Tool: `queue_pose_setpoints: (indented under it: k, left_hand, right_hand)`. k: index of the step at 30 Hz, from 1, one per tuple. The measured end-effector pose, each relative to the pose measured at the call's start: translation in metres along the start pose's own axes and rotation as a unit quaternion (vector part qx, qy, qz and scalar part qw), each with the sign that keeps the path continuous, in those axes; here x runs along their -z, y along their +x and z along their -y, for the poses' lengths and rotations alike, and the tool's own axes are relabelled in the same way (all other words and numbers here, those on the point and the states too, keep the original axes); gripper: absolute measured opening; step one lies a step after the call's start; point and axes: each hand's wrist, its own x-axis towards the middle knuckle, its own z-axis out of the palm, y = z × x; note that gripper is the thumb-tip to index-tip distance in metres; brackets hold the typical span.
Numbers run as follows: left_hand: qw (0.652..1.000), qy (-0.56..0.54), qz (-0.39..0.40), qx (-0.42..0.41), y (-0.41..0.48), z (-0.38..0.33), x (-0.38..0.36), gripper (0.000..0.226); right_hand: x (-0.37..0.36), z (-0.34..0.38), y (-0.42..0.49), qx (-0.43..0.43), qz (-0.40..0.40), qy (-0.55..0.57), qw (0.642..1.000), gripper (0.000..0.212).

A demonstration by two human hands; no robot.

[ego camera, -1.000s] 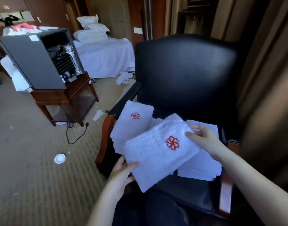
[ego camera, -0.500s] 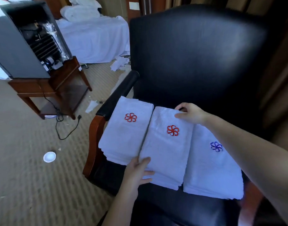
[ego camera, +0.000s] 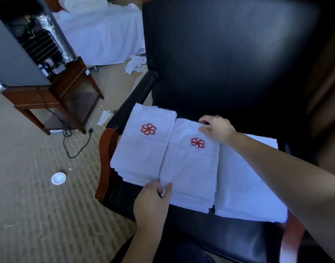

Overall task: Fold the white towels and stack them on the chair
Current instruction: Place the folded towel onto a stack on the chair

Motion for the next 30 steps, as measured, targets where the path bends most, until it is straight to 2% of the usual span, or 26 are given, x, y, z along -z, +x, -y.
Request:
queue_pose_setpoints:
  k: [2,3,5,7,10,13,17,23,26,30]
  left_hand:
    - [0.985,0.027,-0.085,-0.148,0.0,-0.008,-0.001,0.025]
    - [0.977,0.016,-0.081,-0.197,0.003,-0.015,-0.002,0.029]
    - [0.965,0.003,-0.017,-0.263,0.01,-0.025,-0.009,0.053]
    - [0.953,0.043,0.031,-0.299,0.015,-0.032,-0.02,0.065]
    - [0.943,0.118,0.107,-0.291,0.02,-0.027,-0.044,0.07]
    - [0.942,0.13,0.132,-0.279,0.023,-0.01,-0.065,0.069]
    - [0.946,0.137,0.107,-0.273,0.024,-0.004,-0.08,0.068]
    - [0.946,0.141,0.114,-0.268,0.027,-0.001,-0.083,0.068]
    - [0.943,0.14,0.144,-0.265,0.026,-0.008,-0.07,0.071]
    - [0.942,0.133,0.163,-0.262,0.021,-0.022,-0.042,0.085]
  right_hand:
    - [0.003,0.003,-0.006,0.04,-0.056,-0.056,0.996,0.042]
    - [0.005,0.006,-0.01,0.077,-0.086,-0.057,0.992,0.042]
    - [0.003,0.005,-0.016,0.158,-0.12,-0.05,0.979,0.038]
    - [-0.002,0.004,-0.02,0.178,-0.084,-0.03,0.98,0.044]
    - [-0.014,0.004,-0.024,0.105,0.028,-0.003,0.994,0.057]
    - [-0.034,0.003,-0.023,0.07,0.085,-0.041,0.993,0.071]
    - [-0.056,-0.002,-0.019,0.082,0.06,-0.027,0.995,0.082]
    - [-0.058,-0.004,-0.021,0.081,0.047,-0.015,0.995,0.084]
    - [-0.051,0.001,-0.028,0.073,0.047,-0.012,0.996,0.077]
    - [-0.027,0.007,-0.043,0.06,-0.001,0.026,0.998,0.057]
